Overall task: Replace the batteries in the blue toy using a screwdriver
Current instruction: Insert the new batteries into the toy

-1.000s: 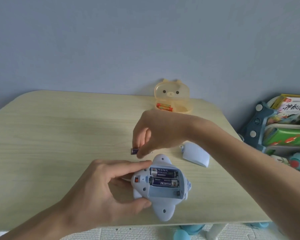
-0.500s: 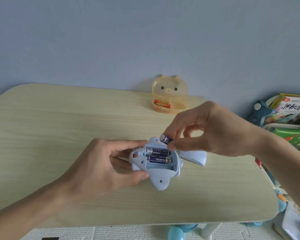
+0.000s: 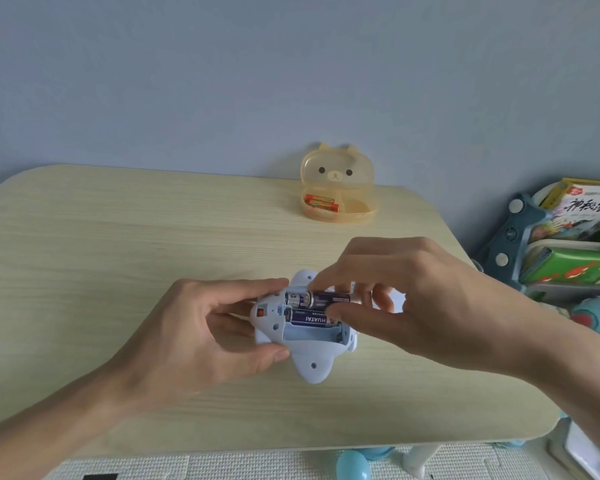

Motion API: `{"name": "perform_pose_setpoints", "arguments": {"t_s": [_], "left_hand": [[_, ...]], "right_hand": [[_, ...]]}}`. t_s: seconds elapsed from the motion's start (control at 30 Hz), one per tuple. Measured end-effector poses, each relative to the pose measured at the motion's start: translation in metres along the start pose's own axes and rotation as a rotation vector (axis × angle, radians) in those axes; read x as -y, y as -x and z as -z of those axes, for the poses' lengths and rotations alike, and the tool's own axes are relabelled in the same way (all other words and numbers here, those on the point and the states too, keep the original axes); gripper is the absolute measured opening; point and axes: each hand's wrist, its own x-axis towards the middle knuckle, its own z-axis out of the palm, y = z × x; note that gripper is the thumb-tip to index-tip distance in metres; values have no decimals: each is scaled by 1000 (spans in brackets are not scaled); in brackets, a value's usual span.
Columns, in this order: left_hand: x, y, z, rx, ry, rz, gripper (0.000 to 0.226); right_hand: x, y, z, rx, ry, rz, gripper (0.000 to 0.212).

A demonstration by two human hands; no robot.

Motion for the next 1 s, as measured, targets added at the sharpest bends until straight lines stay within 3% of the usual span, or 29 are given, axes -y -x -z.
{"name": "perform_pose_setpoints", "arguments": {"t_s": [0.13, 0.4, 0.57, 0.87, 1.0], "left_hand": [[-2, 0, 0, -4, 12, 6, 66], [-1, 0, 1, 9, -43, 5, 66], [-3, 0, 0, 3, -47, -8, 65], [-2, 1, 2, 8, -27, 9, 64], [0, 0, 2, 18, 6, 22, 65]], "right_hand": [[-2, -1, 5, 21, -81, -89, 29], [-3, 2, 2, 3, -179, -114, 26], [2, -5, -16, 19, -189, -67, 30], [2, -5, -35, -115, -93, 76, 10], [-1, -8, -34, -81, -65, 106, 11]]}}
